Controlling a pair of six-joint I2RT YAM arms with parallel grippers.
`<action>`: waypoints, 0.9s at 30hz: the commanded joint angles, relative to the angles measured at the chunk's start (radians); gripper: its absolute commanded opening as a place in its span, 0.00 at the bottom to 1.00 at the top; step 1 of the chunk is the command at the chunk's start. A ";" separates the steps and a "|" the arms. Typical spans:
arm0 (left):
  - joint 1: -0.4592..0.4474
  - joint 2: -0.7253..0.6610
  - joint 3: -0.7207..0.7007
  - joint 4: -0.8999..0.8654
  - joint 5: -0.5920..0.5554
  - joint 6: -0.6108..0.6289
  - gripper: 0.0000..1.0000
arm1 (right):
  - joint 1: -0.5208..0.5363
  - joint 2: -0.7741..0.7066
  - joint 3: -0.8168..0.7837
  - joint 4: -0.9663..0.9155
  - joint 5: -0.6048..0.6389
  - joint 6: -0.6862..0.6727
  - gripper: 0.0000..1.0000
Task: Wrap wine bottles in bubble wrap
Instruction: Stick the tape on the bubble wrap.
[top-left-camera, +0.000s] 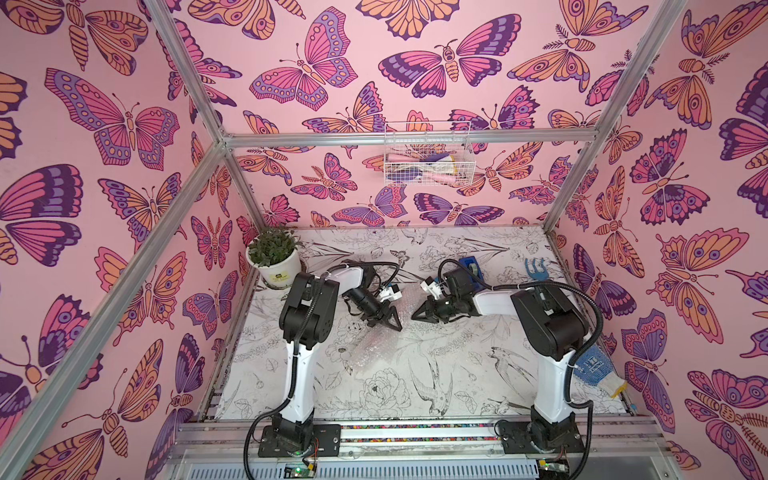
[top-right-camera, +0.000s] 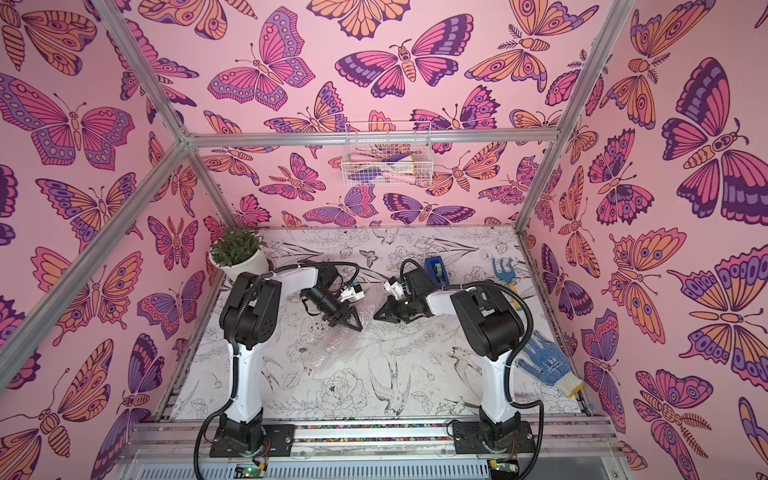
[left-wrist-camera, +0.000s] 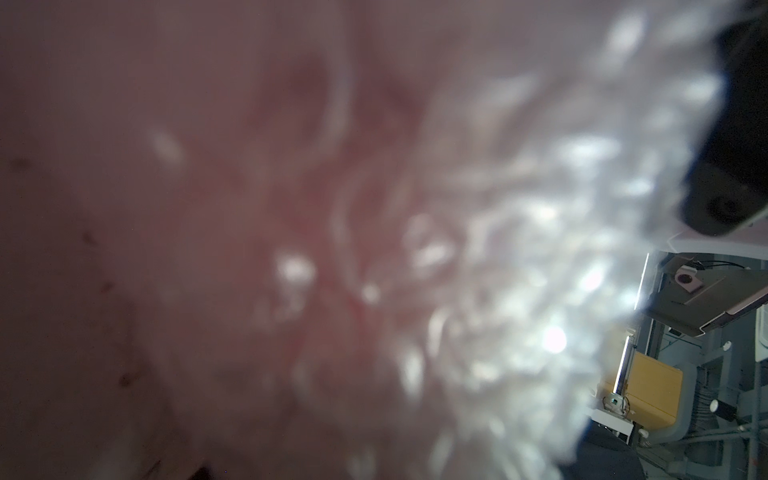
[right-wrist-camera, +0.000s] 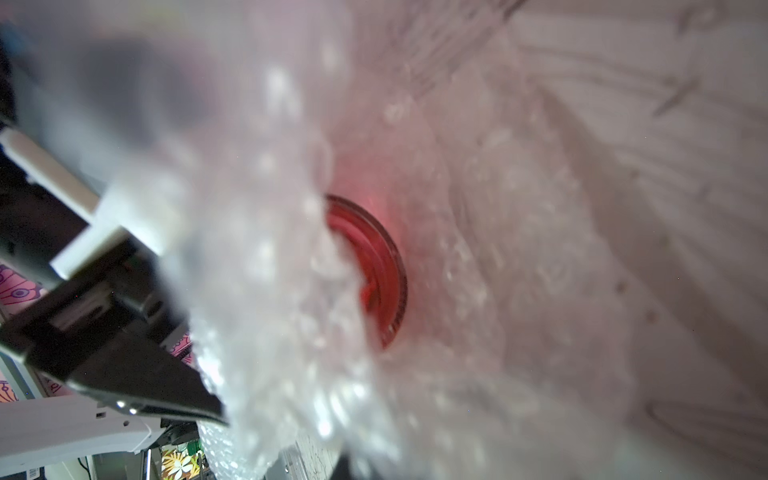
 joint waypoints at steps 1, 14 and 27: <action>-0.011 0.089 -0.067 -0.049 -0.305 -0.041 0.22 | -0.019 -0.117 -0.081 0.017 0.022 -0.033 0.08; -0.053 -0.048 -0.028 -0.026 -0.299 -0.071 0.59 | -0.106 -0.490 -0.197 -0.123 0.232 -0.185 0.50; -0.092 -0.164 -0.026 0.010 -0.278 -0.089 0.99 | -0.148 -0.596 -0.227 -0.138 0.247 -0.206 0.66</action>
